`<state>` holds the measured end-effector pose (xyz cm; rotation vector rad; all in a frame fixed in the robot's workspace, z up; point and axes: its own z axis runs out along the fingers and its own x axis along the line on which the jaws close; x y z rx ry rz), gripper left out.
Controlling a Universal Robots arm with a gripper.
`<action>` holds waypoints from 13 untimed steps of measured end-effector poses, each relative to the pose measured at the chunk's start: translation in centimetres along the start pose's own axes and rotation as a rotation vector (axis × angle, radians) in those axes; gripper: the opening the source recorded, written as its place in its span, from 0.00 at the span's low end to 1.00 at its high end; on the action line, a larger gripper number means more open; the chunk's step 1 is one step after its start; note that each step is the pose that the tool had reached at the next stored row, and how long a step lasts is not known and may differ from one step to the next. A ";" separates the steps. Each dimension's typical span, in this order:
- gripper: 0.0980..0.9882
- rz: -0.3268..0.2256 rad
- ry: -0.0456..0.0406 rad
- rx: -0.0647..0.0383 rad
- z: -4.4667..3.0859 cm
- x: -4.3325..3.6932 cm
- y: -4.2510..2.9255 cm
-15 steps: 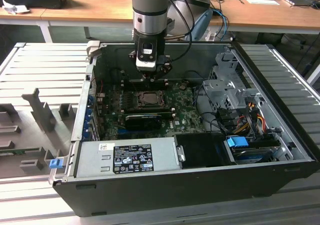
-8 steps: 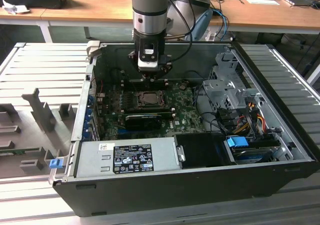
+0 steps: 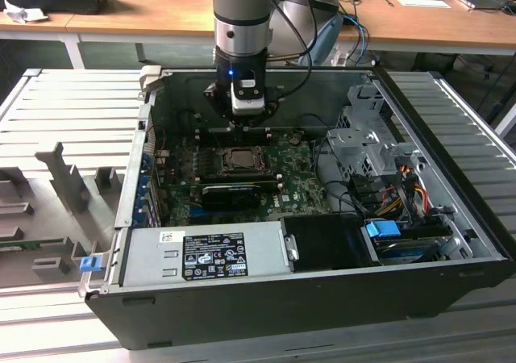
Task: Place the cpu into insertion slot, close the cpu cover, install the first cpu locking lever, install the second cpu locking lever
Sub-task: 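Install the first cpu locking lever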
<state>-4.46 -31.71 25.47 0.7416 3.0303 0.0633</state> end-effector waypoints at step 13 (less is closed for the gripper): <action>0.01 -0.061 0.0028 -0.001 0.00 0.00 0.00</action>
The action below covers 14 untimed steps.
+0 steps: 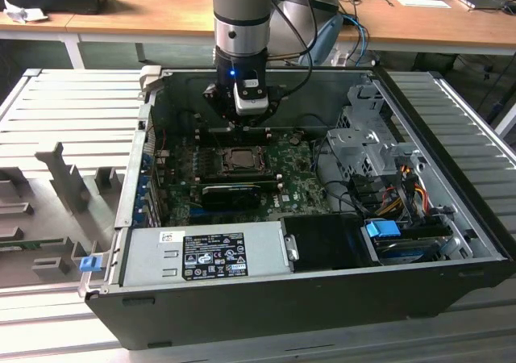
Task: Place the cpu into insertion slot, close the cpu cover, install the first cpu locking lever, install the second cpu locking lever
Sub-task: 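Install the first cpu locking lever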
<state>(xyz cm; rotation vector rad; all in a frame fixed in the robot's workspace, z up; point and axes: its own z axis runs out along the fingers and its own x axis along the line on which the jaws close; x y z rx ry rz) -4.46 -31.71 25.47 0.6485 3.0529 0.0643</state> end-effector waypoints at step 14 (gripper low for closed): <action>0.01 -0.046 0.0020 0.000 0.00 0.00 0.00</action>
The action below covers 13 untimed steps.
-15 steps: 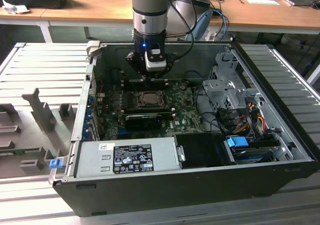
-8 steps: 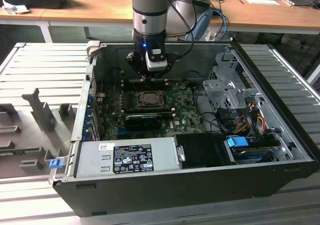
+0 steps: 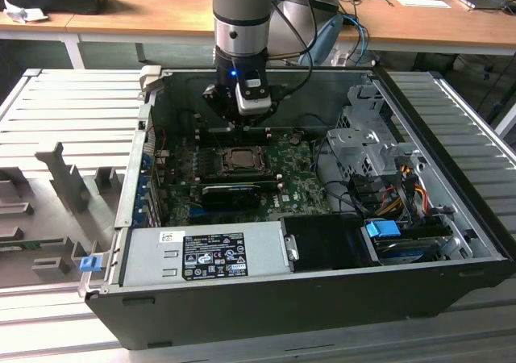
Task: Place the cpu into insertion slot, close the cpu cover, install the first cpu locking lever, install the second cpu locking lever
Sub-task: 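Install the first cpu locking lever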
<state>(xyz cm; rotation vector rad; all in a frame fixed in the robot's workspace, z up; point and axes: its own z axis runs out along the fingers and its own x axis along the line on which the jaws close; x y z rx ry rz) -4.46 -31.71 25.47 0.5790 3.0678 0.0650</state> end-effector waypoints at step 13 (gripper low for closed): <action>0.01 -0.060 0.0026 -0.001 0.00 0.00 0.00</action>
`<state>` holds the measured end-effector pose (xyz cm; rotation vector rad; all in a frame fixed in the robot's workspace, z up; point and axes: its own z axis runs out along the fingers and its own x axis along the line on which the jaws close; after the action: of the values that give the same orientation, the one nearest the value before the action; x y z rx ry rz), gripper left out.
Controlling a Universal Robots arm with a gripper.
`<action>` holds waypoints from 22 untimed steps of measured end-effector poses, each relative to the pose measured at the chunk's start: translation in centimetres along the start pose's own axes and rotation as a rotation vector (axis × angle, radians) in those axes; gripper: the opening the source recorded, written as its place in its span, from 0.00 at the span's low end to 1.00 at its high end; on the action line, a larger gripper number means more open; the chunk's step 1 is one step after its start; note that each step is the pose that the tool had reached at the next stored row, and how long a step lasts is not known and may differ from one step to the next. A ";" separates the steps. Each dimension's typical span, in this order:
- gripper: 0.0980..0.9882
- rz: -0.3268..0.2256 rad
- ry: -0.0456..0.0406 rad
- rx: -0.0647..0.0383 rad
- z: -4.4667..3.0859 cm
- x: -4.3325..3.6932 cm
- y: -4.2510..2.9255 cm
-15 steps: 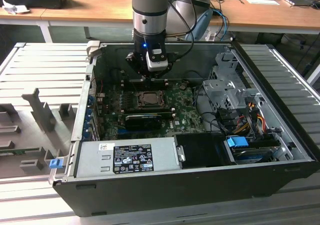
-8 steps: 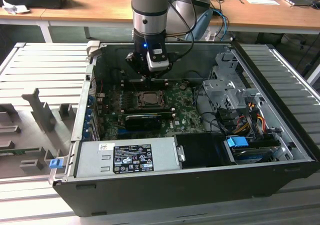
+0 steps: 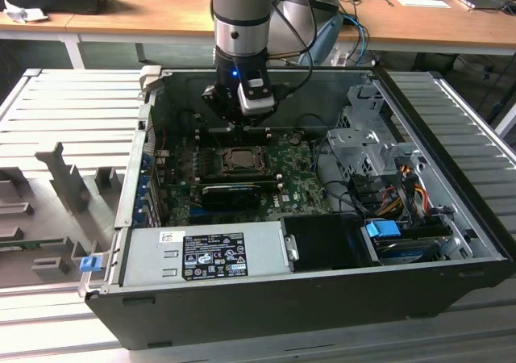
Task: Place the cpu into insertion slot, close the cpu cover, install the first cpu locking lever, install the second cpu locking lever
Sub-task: 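Install the first cpu locking lever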
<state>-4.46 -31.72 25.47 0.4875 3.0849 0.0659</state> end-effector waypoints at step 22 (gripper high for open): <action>0.01 -0.290 0.0129 -0.003 -0.32 0.05 -0.01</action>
<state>-4.52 -31.72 25.79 0.0370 3.1291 0.0693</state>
